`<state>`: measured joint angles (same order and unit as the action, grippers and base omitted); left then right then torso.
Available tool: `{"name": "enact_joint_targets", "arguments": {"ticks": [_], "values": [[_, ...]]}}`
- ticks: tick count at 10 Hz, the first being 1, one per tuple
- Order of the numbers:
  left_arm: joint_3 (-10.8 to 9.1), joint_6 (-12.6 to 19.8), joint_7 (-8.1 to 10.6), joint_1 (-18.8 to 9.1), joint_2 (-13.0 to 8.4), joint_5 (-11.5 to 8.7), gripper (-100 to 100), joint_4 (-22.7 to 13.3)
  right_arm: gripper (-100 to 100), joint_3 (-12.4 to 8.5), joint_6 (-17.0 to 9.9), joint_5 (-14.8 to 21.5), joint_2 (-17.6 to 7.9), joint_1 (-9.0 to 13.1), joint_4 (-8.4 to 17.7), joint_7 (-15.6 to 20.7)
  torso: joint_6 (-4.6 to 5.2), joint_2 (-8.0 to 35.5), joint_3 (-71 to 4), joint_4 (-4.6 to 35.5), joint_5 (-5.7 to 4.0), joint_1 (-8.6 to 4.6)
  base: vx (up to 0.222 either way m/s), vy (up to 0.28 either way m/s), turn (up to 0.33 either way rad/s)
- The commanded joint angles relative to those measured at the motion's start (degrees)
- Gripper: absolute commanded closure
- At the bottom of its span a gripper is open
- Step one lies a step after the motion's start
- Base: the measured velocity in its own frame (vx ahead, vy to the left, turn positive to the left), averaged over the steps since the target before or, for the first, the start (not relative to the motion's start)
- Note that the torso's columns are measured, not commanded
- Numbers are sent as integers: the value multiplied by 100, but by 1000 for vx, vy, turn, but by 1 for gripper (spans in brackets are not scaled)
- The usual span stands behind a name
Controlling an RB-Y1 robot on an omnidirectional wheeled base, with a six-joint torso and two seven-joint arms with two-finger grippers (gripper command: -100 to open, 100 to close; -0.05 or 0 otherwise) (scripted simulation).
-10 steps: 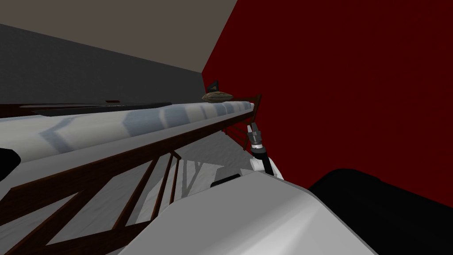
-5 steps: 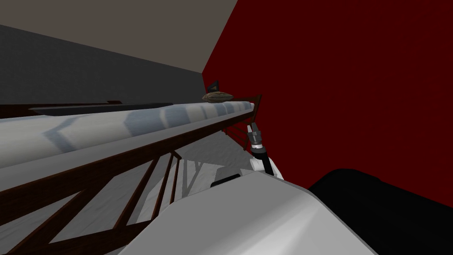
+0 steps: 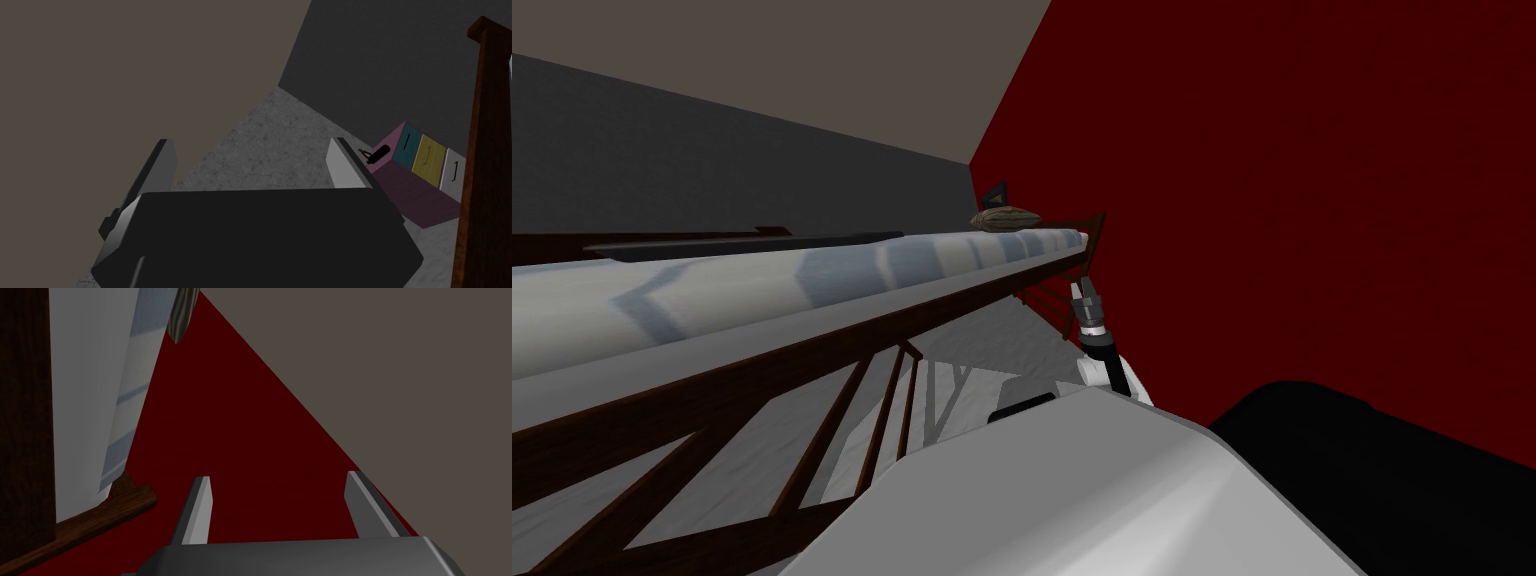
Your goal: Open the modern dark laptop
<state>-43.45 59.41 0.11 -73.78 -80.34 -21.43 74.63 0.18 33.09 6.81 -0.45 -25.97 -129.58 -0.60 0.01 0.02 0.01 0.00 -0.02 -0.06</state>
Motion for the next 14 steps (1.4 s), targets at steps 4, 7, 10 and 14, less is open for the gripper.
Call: {"name": "enact_joint_targets", "arguments": {"ticks": [4, 7, 10, 14], "values": [[674, -527, 621, 616, -662, -909, -100, -21, 0, 0, 0, 0, 0, 0, 0, 0, 0, -4, -2, -1, 5, 15, 5, 15, 11], [858, -527, 902, 913, -1016, -1442, -100, -21, 0, 0, 0, 0, 0, 0, 0, 0, -1, 2, 1, 1, 0, 0, 0, 2, -2], [1398, -996, 1326, 1294, -1499, -1995, -100, -3, 0, 0, 0, 0, 0, 0, 0, 0, -2, -4, -2, 0, 2, 12, 5, 16, 15], [1639, -1042, 1757, 1846, -1974, -2701, -100, -3, 0, 0, 0, 0, 0, 0, 0, 0, -1, 1, 1, 1, 0, 0, 1, 3, 0]]}}
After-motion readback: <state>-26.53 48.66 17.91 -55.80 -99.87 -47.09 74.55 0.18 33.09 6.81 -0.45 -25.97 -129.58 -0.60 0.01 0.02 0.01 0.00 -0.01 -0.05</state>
